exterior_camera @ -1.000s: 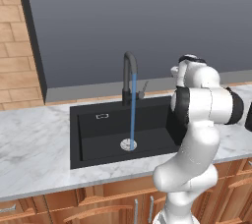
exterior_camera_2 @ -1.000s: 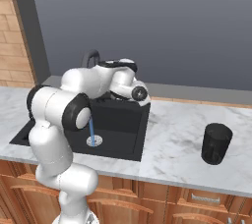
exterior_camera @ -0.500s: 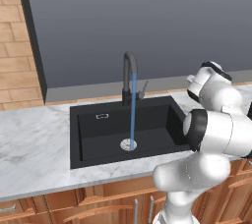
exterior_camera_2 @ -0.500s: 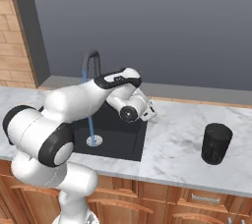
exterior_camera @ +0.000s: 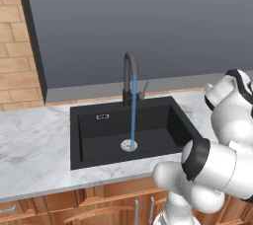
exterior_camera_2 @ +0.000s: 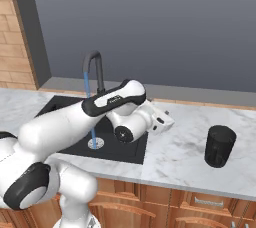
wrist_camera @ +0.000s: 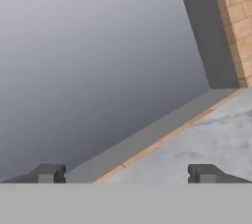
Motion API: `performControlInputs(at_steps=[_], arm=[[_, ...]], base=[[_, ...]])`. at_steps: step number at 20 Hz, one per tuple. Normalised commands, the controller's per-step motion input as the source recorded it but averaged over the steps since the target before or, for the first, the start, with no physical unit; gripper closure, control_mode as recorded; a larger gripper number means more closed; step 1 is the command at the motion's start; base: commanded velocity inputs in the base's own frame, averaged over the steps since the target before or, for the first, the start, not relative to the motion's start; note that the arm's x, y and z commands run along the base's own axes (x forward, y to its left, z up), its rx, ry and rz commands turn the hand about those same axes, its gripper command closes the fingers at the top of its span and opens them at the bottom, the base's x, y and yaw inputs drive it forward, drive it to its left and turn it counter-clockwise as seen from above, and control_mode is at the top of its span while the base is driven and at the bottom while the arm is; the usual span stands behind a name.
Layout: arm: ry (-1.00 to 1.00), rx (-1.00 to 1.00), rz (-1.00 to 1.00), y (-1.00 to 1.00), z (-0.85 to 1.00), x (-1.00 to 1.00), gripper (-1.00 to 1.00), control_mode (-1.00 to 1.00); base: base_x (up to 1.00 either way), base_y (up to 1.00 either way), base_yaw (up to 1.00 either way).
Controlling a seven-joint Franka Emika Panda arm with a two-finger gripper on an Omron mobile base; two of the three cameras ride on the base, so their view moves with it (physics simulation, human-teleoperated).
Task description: Turn on the sink faucet and place the jug under the water for a few seconds to fill it up.
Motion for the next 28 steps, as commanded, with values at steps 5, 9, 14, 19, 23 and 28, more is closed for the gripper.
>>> performControlInputs(at_steps=[5,9,14,19,23,28], arm=[[0.24,-0.24,-0.07,-0.79,0.84,-0.65,-1.0,-1.0],[0.22,-0.18,-0.01,-0.72,0.65,-0.86,-1.0,-1.0],[0.3,-0.14,0.0,-0.77,0.72,-0.71,-1.0,-1.0],[0.41,-0.02,0.0,-0.68,1.0,-0.21,-1.0,-1.0],[0.47,0.03,0.03,-0.52,1.0,-0.27,-1.0,-1.0],[0.44,0.06,0.23,-0.15,0.82,-0.57,-1.0,-1.0]], base=[[0.0,0.0,0.0],[0.0,0.0,0.0],[0.0,0.0,0.0],[0.0,0.0,0.0],[0.0,0.0,0.0],[0.0,0.0,0.0]])
